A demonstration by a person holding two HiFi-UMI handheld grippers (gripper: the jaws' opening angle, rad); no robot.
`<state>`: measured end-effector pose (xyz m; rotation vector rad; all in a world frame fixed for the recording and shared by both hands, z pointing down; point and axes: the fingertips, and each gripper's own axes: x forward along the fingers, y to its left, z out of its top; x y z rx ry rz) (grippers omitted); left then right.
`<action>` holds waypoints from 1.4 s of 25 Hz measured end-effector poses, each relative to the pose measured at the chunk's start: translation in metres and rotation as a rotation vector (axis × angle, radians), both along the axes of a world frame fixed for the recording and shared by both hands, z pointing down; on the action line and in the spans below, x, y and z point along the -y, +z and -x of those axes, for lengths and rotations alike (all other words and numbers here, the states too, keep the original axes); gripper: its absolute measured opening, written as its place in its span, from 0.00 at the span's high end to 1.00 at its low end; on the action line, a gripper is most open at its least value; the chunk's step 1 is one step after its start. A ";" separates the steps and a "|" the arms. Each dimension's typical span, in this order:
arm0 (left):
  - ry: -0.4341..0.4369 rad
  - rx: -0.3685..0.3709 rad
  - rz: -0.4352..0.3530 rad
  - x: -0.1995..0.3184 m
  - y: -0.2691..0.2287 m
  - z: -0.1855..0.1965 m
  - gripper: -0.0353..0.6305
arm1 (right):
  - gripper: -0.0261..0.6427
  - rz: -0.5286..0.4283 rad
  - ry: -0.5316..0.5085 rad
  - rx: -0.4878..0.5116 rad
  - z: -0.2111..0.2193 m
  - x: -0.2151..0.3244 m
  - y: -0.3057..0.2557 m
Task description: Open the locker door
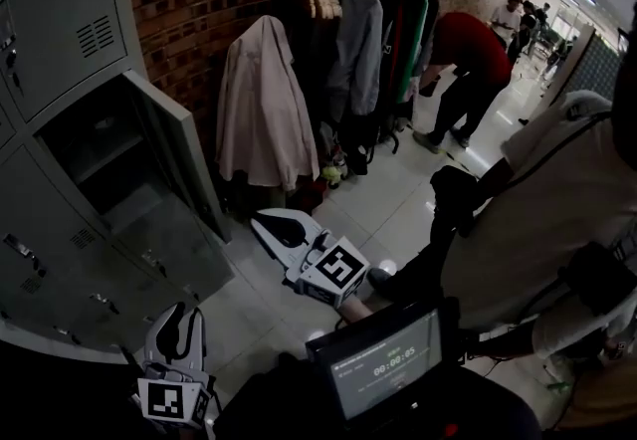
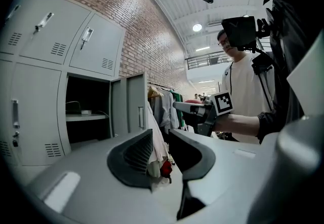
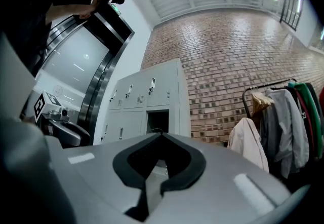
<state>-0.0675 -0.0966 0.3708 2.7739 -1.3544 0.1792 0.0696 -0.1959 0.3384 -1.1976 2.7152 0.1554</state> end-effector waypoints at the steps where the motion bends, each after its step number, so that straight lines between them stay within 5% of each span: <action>1: -0.002 0.004 0.003 -0.002 0.000 0.000 0.79 | 0.96 -0.001 -0.003 0.000 0.001 -0.003 0.000; 20: 0.041 0.072 -0.020 -0.029 0.004 -0.018 0.80 | 0.96 0.006 -0.019 0.053 -0.008 -0.042 -0.004; 26: 0.072 0.006 -0.058 -0.014 -0.009 -0.029 0.80 | 0.96 -0.007 0.029 -0.021 -0.023 -0.025 -0.013; 35: 0.048 0.026 -0.038 -0.029 -0.004 -0.013 0.80 | 0.91 0.071 0.038 -0.020 -0.037 0.004 0.019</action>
